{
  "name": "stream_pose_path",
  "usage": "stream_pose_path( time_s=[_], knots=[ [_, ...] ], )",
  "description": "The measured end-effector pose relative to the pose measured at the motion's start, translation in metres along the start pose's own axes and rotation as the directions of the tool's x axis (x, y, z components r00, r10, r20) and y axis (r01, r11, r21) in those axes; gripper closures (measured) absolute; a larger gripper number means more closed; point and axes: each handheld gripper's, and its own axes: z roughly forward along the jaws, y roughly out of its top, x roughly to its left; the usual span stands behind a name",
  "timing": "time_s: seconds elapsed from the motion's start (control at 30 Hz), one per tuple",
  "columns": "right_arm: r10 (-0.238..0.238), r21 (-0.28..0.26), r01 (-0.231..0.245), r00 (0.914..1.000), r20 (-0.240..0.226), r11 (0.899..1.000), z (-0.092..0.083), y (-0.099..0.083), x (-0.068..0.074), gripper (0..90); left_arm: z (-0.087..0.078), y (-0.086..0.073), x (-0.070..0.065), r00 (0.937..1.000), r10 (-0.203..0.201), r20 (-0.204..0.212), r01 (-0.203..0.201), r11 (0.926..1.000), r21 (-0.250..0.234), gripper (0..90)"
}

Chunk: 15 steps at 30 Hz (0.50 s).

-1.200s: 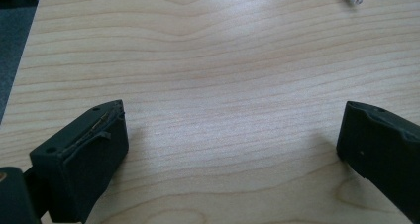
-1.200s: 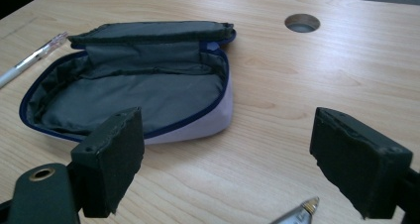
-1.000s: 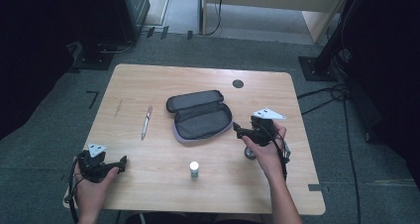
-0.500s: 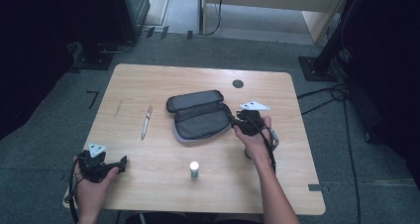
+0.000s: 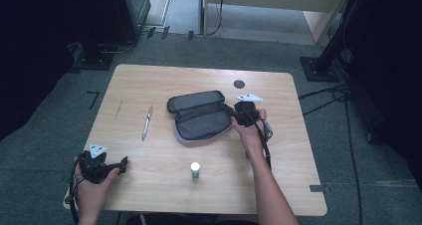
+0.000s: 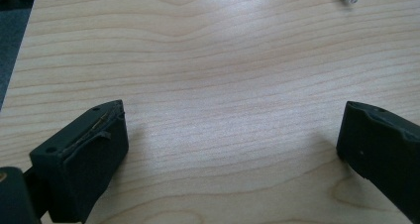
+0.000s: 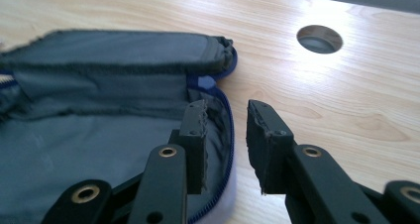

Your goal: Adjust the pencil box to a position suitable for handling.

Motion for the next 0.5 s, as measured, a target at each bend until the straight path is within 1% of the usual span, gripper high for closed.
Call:
stream_pose_path(
  time_s=[0.03, 0.17, 0.2, 0.23, 0.3, 0.37, 0.43, 0.47, 0.5],
  knots=[
    [0.007, -0.001, -0.007, 0.9999, -0.014, 1.000, 0.002, 0.001, -0.001, 70.5, 0.000, 0.000, 0.000, 1.0000, 0.000, 0.000, 0.000, 1.0000, 0.000, 0.0],
    [-0.001, 0.015, 0.001, 1.0000, -0.007, 1.000, 0.006, 0.006, 0.002, 71.4, 0.000, 0.000, 0.000, 1.0000, 0.000, 0.001, 0.000, 1.0000, 0.000, 0.0],
    [-0.005, 0.039, 0.005, 1.0000, 0.005, 0.999, 0.011, 0.006, 0.003, 71.4, 0.000, 0.000, 0.000, 1.0000, 0.000, 0.000, 0.000, 1.0000, 0.000, 0.0],
    [-0.008, 0.048, 0.007, 0.9998, 0.017, 0.999, 0.014, 0.006, 0.003, 71.4, 0.000, 0.000, 0.000, 1.0000, 0.000, 0.001, 0.000, 1.0000, -0.001, 0.0],
    [-0.002, 0.066, 0.000, 0.9998, 0.019, 0.998, 0.018, 0.005, 0.003, 71.4, 0.000, 0.000, 0.000, 1.0000, 0.000, 0.000, 0.000, 1.0000, 0.000, 0.0],
    [0.000, 0.073, -0.001, 0.9998, 0.018, 0.997, 0.020, 0.004, 0.004, 71.5, 0.000, 0.000, 0.000, 1.0000, 0.000, 0.000, 0.000, 1.0000, -0.001, 0.0],
    [-0.001, 0.099, -0.001, 0.9998, 0.022, 0.995, 0.024, 0.002, 0.005, 72.3, 0.000, 0.000, 0.000, 1.0000, 0.000, 0.000, 0.000, 1.0000, 0.000, 0.0],
    [-0.001, 0.099, -0.001, 0.9998, 0.022, 0.995, 0.024, 0.002, 0.005, 72.3, 0.000, 0.000, 0.000, 1.0000, 0.000, 0.000, 0.000, 1.0000, 0.000, 0.0],
    [0.002, 0.100, -0.006, 0.9990, 0.046, 0.995, 0.024, 0.001, 0.006, 77.1, 0.000, 0.000, 0.000, 1.0000, 0.000, 0.000, 0.000, 1.0000, -0.001, 0.0]
  ],
)
